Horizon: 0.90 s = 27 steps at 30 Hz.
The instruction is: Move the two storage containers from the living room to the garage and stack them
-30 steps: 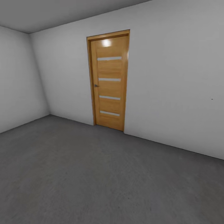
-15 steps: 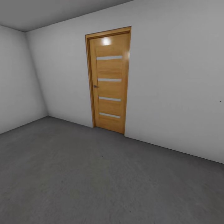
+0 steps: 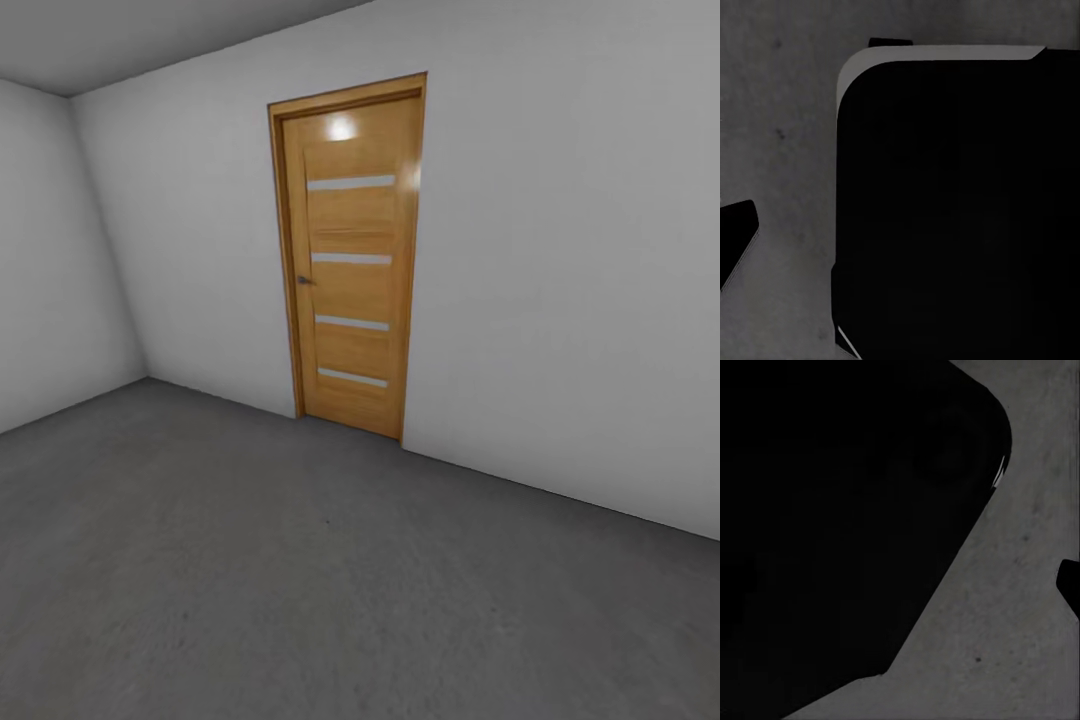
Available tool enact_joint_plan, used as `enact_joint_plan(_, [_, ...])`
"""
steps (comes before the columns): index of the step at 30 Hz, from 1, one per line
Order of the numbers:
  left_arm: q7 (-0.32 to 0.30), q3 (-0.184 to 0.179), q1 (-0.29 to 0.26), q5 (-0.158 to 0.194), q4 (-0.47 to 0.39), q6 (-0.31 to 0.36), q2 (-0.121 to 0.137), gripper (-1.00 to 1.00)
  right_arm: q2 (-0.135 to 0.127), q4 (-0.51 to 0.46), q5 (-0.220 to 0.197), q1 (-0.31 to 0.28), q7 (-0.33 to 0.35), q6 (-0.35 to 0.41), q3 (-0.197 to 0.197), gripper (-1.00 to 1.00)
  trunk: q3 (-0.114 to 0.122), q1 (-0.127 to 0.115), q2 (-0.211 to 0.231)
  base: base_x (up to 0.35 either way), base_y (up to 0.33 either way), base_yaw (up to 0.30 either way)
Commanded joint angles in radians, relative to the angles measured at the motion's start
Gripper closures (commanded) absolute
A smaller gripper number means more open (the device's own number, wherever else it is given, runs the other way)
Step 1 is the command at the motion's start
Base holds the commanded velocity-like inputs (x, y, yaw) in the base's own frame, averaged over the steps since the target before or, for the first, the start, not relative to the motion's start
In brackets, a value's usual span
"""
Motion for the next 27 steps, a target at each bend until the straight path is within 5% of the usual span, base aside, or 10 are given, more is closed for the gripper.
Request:
enact_joint_plan(1, [-0.001, 0.0, 0.0, 0.006, 0.0, -0.002, 0.0, -1.0, 0.0, 0.0, -0.001, 0.0, 0.0, -0.003, 0.002, -1.0, -0.001, 0.001, 0.0, 0.321, 0.0, 0.0])
enact_joint_plan(19, [-0.001, 0.0, 0.0, 0.006, 0.0, -0.002, 0.0, -1.0, 0.002, 0.0, -0.005, 0.0, 0.0, -0.003, -0.002, -1.0, -0.001, 0.001, 0.0, 0.321, 0.0, 0.003])
enact_joint_plan(27, [-0.001, 0.0, 0.0, 0.006, 0.0, -0.002, 0.0, -1.0, 0.002, 0.0, 0.001, 0.0, 0.0, -0.003, 0.0, -1.0, -0.001, 0.001, 0.0, 0.321, 0.0, 0.203])
